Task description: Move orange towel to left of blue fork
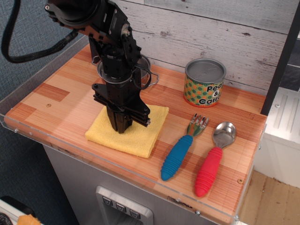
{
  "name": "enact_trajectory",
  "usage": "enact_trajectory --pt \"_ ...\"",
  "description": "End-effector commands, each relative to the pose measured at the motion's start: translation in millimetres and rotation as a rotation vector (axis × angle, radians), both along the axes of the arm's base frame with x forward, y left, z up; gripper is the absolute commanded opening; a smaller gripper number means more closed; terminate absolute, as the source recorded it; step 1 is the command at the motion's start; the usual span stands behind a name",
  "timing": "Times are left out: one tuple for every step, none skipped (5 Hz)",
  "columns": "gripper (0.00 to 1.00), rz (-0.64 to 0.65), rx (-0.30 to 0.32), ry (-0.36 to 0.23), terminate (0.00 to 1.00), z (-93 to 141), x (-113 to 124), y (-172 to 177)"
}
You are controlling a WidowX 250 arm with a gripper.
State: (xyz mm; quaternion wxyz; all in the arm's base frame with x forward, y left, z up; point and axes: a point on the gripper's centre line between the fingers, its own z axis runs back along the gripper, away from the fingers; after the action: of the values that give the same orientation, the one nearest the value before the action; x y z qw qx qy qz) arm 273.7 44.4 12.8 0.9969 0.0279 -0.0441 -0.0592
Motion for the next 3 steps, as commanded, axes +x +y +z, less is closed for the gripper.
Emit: enact_trajectory --pt "1.0 -0.003 0.039 -0.062 0.0 34 2 7" --pt "1.0 0.018 0.044 -0.088 0.0 45 6 12" --pt "1.0 0.017 0.038 -0.123 0.0 54 9 13"
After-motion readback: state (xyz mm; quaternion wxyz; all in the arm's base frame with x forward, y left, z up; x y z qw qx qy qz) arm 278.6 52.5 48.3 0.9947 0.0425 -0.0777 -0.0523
